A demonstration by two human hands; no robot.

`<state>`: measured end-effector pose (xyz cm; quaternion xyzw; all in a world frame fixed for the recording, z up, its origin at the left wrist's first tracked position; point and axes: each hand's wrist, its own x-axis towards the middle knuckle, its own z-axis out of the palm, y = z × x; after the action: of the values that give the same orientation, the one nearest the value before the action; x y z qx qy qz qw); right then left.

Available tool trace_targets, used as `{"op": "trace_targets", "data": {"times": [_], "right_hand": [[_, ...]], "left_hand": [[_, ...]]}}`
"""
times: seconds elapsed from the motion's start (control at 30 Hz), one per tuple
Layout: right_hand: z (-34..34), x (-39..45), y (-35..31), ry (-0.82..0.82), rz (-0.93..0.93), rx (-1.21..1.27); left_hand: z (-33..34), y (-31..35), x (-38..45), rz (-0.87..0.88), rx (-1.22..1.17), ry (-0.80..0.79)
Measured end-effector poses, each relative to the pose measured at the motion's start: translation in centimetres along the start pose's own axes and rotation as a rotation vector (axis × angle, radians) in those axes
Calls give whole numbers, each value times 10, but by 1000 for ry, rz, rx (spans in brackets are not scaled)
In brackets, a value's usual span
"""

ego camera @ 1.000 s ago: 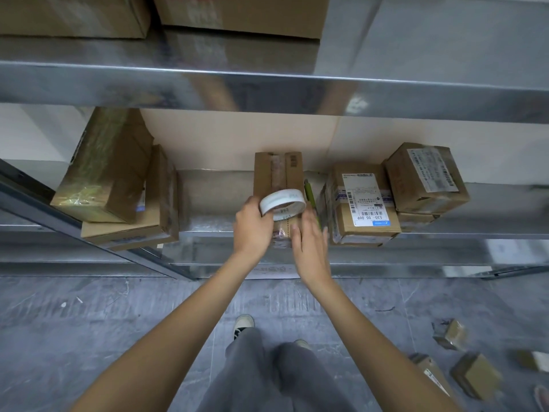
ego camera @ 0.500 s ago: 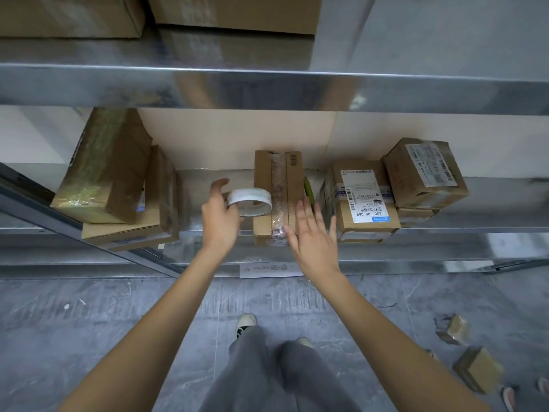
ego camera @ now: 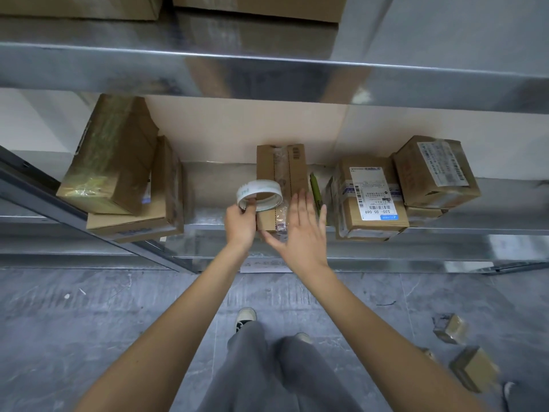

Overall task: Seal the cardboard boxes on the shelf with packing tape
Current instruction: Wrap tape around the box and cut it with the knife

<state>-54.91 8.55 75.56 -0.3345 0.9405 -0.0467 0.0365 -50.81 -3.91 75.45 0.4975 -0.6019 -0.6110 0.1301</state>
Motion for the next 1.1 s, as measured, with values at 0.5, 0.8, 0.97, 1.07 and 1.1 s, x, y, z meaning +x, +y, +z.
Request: {"op": "trace_targets", "data": {"times": [0.5,0.8,0.97,1.07,1.1], "right_hand": [[19,1,-11,125,-37,67],[20,2,-23,162,-98,-26],[19,2,-30,143,-93,-57],[21,3,-29,144,-83,-61],[22,3,-28,134,-83,-65]], "left_hand": [[-25,10,-1,-47,-185,-84],[-24,-13,16,-308,-403,-52],[-21,-29,21,-431,-428,-130],[-18,-35,16,-476,-412,-269],[-18,-36,15,-486,-426,-319]]}}
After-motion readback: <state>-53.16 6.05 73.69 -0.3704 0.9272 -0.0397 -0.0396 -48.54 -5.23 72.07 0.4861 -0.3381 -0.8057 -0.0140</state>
